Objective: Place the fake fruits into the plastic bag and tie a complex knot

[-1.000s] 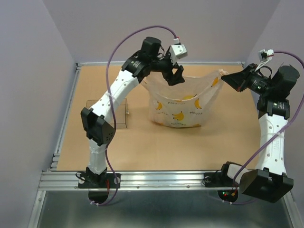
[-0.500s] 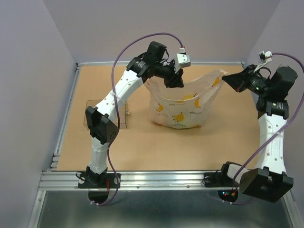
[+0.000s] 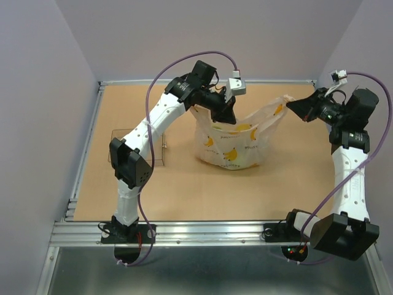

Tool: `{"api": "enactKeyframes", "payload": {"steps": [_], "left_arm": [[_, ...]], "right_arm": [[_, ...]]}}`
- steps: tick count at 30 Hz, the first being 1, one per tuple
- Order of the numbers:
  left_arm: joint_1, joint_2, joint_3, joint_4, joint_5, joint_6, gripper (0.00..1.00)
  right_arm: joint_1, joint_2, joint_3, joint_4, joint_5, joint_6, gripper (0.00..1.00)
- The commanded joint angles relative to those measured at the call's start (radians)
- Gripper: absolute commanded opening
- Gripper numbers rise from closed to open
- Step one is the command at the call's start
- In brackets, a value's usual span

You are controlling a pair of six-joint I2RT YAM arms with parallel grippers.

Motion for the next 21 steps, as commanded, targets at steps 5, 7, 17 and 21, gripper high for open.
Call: {"api": "enactKeyframes", "payload": {"steps": [5,7,17,21], "left_arm": [[-0.039,-0.065,-0.052,-0.093,0.028,0.058,0.00],[-0.039,-0.065,-0.058,-0.085,0.022,0.048,0.03],[-0.044,-0.035,0.000,-0.059,0.013,-0.020,0.73],[-0.059,-0.012,0.021,-0.061,-0.044,-0.032,0.86]], "right_arm": [[0.010,0.011,-0.034,0.025,0.082,-0.040,0.00],[0.011,0.012,-0.039,0.028,0.077,-0.029,0.00],[0.021,-0.020,-0.073,0.029,0.059,-0.032,0.01],[0.021,-0.021,-0.071,0.029,0.051,-0.033,0.01]]}}
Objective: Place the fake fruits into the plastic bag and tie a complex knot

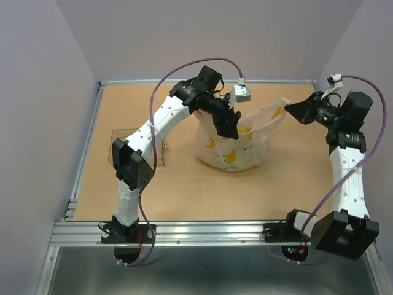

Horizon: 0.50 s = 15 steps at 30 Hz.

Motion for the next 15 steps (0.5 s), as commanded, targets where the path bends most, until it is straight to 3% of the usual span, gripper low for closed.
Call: {"api": "enactKeyframes", "payload": {"steps": [1,2,7,10,15], "left_arm": [[-0.022,-0.008,0.055,0.005,-0.055,-0.013,0.91],[-0.028,-0.011,0.047,0.032,-0.078,-0.018,0.99],[-0.080,-0.038,-0.007,0.109,-0.286,-0.018,0.99],[-0.096,-0.031,-0.013,0.108,-0.338,0.013,0.99],[-0.105,-0.005,0.019,0.008,-0.266,0.088,0.86]], "right_arm": [[0.008,-0.030,-0.008,0.034,-0.012,-0.015,0.00],[0.008,-0.030,-0.008,0.034,-0.013,-0.015,0.00],[0.008,-0.033,-0.005,0.035,-0.019,-0.013,0.00],[0.008,-0.033,-0.004,0.034,-0.019,-0.013,0.00],[0.008,-0.032,-0.004,0.034,-0.010,-0.019,0.01]]}}
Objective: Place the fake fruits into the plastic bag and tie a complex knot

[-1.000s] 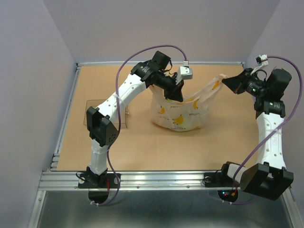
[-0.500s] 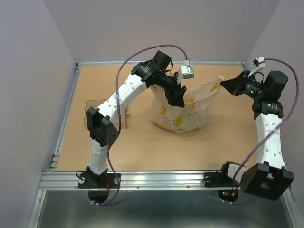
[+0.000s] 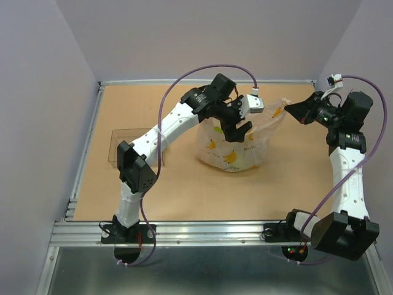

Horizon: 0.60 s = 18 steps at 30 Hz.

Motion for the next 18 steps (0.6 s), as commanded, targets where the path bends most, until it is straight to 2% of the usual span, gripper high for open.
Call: {"api": "enactKeyframes", "payload": {"steps": [1,3,6,7,8,9,12,15,18], "left_arm": [[-0.007,-0.006,0.014,-0.059,0.017,0.081,0.82],[-0.011,-0.005,-0.002,-0.078,0.017,0.098,0.76],[-0.013,-0.005,-0.046,-0.087,0.022,0.156,0.57],[-0.013,-0.005,-0.063,-0.085,0.017,0.176,0.48],[-0.013,-0.008,-0.107,-0.058,-0.013,0.190,0.33],[-0.013,-0.008,-0.127,-0.046,-0.026,0.206,0.27],[0.005,-0.021,-0.235,0.043,-0.053,0.220,0.03],[0.036,-0.041,-0.325,0.138,-0.031,0.215,0.00],[0.054,-0.026,-0.361,0.180,0.000,0.221,0.00]], "right_arm": [[0.008,-0.023,-0.004,0.035,-0.005,-0.022,0.01],[0.008,-0.020,-0.004,0.035,0.000,-0.023,0.00],[0.008,-0.014,-0.004,0.034,0.007,-0.030,0.00],[0.008,-0.013,-0.002,0.034,0.007,-0.031,0.00],[0.008,-0.004,-0.001,0.034,0.009,-0.031,0.00],[0.008,0.001,-0.001,0.034,0.010,-0.031,0.01],[0.008,0.032,-0.007,0.041,0.015,-0.034,0.00],[0.012,0.084,-0.025,0.067,0.030,-0.020,0.00],[0.029,0.140,-0.070,0.170,0.049,0.021,0.00]]}}
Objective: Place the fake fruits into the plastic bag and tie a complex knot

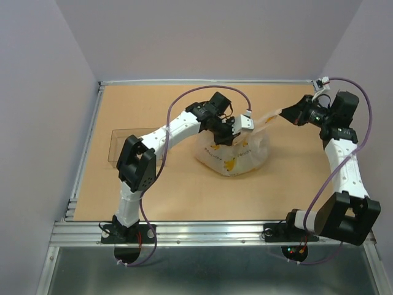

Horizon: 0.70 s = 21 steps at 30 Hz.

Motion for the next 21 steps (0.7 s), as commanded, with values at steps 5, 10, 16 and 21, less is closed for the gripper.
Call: {"api": "enactKeyframes", "payload": {"steps": [5,10,16,21], "left_arm": [[0.075,0.024,-0.041,0.081,0.057,-0.004,0.00],[0.105,0.069,0.001,0.068,0.086,-0.020,0.00],[0.118,0.050,0.060,0.049,0.154,-0.054,0.00],[0.119,0.037,0.071,0.032,0.198,-0.058,0.00]], "right_arm": [[0.083,0.117,-0.065,0.256,0.116,0.086,0.00],[0.088,0.157,-0.027,0.279,0.104,0.150,0.17],[0.068,-0.002,-0.015,0.172,0.053,0.172,1.00],[0.051,-0.073,-0.077,0.142,0.041,0.153,1.00]]}}
